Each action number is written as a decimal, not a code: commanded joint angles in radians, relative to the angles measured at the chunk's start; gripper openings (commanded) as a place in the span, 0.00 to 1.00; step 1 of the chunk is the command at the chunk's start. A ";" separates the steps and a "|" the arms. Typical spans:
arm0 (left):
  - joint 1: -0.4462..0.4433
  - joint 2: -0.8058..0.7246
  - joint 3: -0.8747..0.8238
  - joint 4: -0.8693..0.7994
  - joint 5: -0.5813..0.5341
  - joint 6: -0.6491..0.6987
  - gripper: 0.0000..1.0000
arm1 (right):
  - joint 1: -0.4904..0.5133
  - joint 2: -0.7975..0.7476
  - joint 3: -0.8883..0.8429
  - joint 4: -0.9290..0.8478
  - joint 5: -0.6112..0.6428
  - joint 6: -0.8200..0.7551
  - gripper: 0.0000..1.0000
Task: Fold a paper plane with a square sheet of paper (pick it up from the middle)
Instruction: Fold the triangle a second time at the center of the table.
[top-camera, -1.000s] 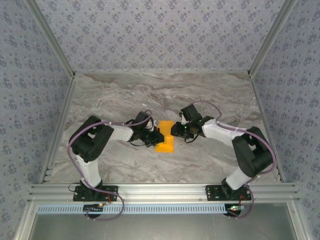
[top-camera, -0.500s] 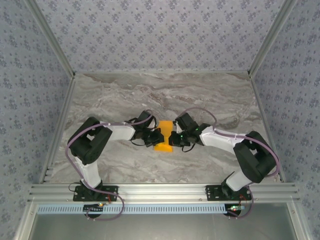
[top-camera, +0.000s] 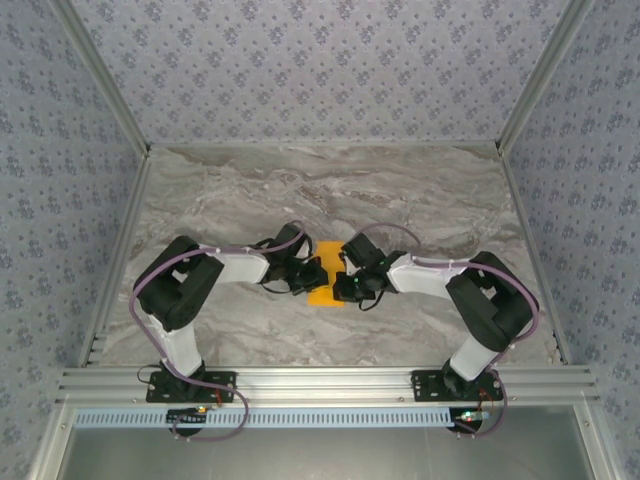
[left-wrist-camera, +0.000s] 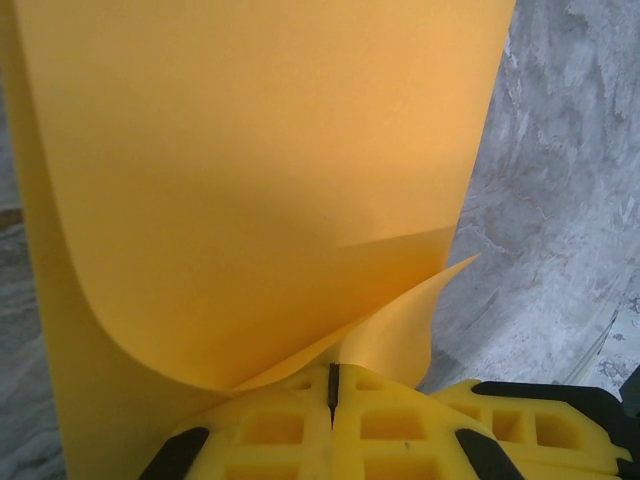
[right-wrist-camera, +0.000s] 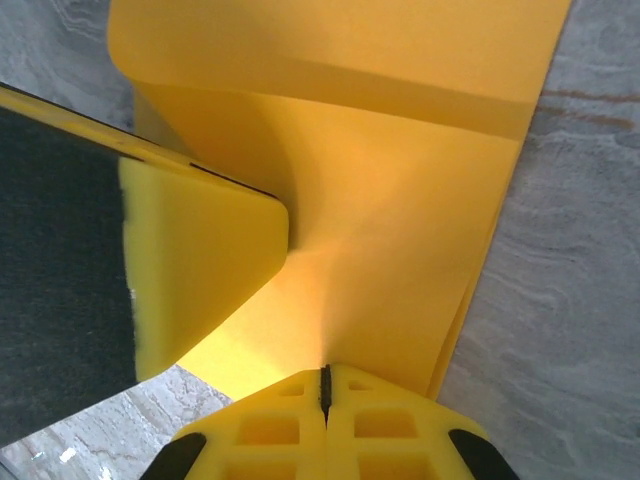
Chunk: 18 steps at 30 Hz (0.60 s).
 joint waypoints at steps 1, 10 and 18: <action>-0.008 0.055 -0.058 -0.147 -0.143 -0.018 0.00 | 0.004 0.000 -0.005 -0.082 0.037 -0.008 0.02; -0.008 0.065 -0.050 -0.188 -0.190 -0.023 0.00 | -0.021 -0.083 -0.104 -0.149 0.012 -0.027 0.03; -0.009 0.052 -0.041 -0.163 -0.179 -0.023 0.00 | -0.059 -0.235 -0.113 -0.212 -0.003 -0.081 0.03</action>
